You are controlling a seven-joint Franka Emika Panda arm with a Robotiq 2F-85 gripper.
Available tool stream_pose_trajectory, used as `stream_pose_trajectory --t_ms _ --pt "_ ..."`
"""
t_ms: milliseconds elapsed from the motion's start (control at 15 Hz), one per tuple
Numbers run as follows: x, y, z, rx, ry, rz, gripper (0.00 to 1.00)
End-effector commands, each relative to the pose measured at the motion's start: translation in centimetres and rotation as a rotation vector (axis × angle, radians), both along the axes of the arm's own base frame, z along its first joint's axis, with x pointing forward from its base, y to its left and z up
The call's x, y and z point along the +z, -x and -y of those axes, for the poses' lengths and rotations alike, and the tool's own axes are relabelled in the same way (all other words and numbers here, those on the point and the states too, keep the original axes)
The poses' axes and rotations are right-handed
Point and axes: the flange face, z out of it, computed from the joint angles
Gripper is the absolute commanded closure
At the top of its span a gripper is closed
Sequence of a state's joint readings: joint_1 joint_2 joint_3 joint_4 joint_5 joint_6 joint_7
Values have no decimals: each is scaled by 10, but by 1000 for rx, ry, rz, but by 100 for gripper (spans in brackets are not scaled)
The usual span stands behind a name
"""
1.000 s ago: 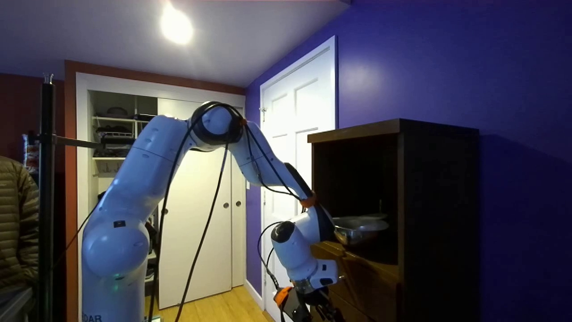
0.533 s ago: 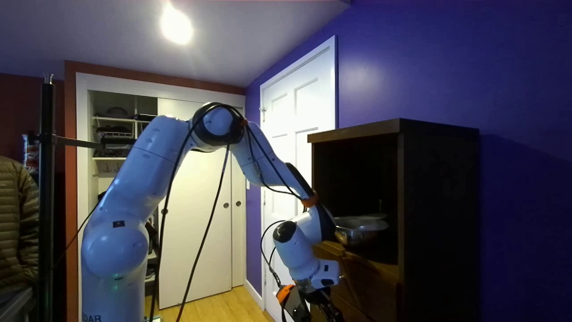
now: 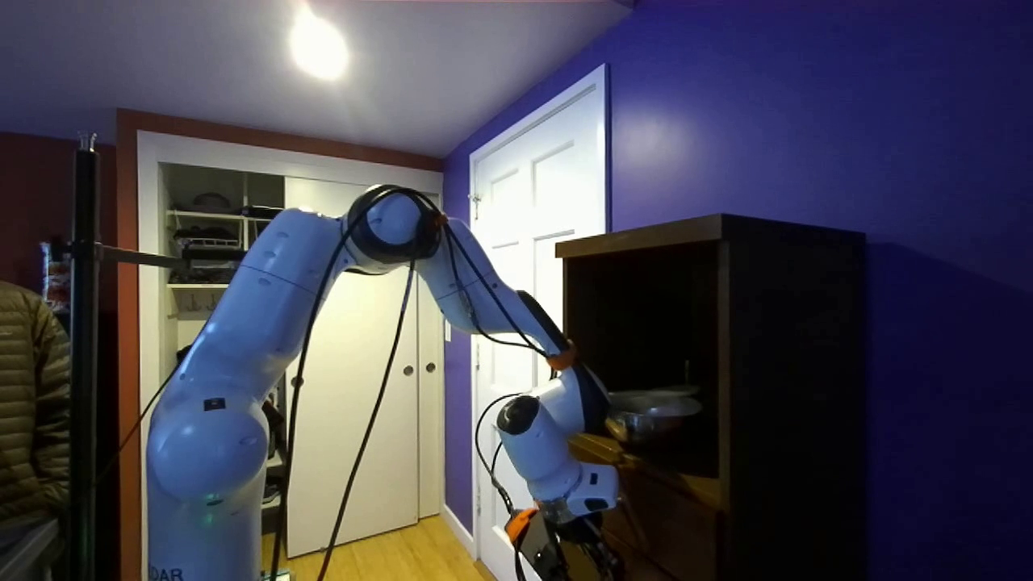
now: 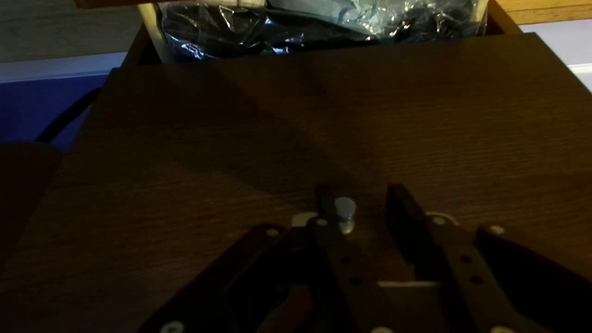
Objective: Open the second drawer from the top
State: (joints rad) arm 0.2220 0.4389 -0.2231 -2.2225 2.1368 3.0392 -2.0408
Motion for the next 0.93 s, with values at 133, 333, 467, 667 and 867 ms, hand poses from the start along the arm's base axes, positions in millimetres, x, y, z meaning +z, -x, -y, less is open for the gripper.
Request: stream_pose_trajectory --t_ms 133,333,467,667,867 --pt "2 -5 11 -2 10 11 100" --pt "-1 8 12 64 30 -39 96" --pt "0 20 15 143 46 -82 96" --pt "7 45 26 240 46 -134 96" --pt "17 71 44 259 33 -180 96"
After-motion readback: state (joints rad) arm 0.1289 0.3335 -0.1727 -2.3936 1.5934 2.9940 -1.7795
